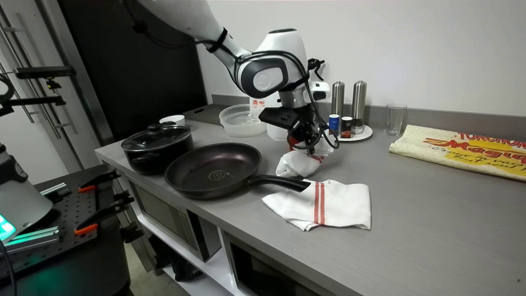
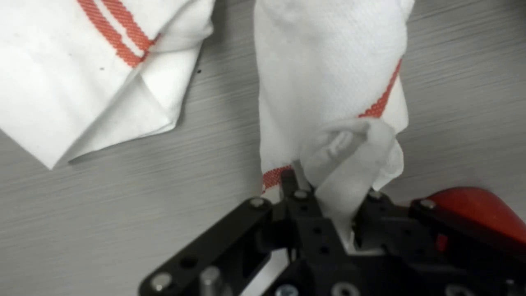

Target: Use the left white towel to wipe the pan

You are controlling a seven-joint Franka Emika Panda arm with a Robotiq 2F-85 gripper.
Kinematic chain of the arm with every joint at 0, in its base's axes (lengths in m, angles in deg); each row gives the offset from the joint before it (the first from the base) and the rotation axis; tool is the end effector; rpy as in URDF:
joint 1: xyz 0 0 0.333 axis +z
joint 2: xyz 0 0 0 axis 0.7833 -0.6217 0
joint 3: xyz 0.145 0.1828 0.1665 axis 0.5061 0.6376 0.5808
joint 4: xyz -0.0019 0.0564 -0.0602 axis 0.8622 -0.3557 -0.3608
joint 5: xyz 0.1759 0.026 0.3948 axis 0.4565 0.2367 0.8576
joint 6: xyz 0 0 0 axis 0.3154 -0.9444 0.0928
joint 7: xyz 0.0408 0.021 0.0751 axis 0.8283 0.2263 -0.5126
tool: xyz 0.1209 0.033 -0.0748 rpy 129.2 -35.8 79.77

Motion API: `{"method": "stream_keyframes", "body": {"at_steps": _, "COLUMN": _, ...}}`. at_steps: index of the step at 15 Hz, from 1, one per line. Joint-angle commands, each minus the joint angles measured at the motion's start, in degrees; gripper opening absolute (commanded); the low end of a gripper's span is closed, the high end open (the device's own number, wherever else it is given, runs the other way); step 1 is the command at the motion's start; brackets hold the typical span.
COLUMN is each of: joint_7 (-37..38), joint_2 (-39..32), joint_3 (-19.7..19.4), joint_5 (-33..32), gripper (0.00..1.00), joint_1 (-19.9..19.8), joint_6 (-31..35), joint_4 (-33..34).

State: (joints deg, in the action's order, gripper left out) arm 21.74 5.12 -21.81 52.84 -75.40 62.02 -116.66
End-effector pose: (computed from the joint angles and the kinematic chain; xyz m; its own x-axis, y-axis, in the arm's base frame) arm 0.6962 -0.2494 0.0793 0.9707 -0.0026 0.2404 -0.0141 -0.9988 0.0465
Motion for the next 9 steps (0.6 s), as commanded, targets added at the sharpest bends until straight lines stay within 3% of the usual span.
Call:
{"method": "stream_keyframes", "body": {"at_steps": 1, "joint_7": 0.6, "joint_2": -4.7, "joint_3": -1.6, "joint_5": 1.4, "gripper": 0.45, "joint_1": 2.7, "joint_6": -4.4, "joint_4": 6.7}}
{"method": "stream_keyframes", "body": {"at_steps": 8, "joint_7": 0.0, "joint_2": -5.2, "joint_3": -1.1, "joint_5": 2.3, "gripper": 0.96, "joint_1": 2.6, "joint_6": -5.8, "joint_4": 8.8}}
{"method": "stream_keyframes", "body": {"at_steps": 9, "joint_7": -0.2, "joint_2": -4.9, "joint_3": -0.9, "joint_5": 2.5, "gripper": 0.99, "joint_1": 2.5, "joint_6": -5.8, "joint_4": 8.8}}
